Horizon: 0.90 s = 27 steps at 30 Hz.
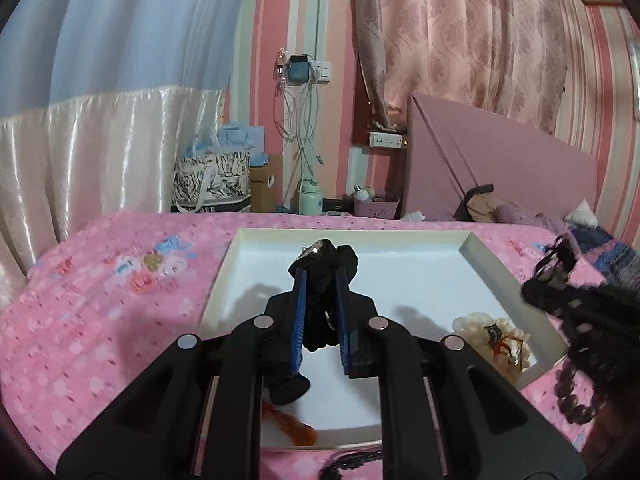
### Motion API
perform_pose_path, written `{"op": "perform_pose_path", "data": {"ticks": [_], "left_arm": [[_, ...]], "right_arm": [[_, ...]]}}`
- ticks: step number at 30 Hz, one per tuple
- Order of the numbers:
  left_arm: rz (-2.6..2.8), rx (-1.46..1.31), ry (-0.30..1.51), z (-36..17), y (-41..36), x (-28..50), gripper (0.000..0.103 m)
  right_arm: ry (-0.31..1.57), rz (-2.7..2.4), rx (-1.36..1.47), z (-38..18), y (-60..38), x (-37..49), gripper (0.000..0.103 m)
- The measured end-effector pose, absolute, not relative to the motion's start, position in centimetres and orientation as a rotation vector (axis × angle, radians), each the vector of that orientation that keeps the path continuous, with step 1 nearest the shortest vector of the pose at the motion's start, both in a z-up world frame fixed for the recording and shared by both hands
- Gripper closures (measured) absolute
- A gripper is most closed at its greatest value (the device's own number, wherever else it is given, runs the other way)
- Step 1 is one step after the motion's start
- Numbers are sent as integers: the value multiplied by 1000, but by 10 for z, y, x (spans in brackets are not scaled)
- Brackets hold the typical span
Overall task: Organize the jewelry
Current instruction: 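Carry the scrunchie over the tray with the left tool while the right tool carries the pendant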
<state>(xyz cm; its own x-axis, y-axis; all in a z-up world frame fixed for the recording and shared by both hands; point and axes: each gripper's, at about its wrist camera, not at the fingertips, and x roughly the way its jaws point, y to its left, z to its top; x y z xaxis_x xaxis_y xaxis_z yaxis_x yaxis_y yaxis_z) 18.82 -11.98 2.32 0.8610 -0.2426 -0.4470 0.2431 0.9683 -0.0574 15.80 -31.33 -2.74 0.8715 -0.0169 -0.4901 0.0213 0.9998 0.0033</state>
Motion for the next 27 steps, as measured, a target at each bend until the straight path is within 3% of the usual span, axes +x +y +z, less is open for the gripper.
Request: {"op": "perform_pose_path", "data": {"ticks": [27], "left_arm": [[-242,37,694,-21,-132,220,90]], "right_arm": [[656,-22,46,-66,-326,190,92]]}}
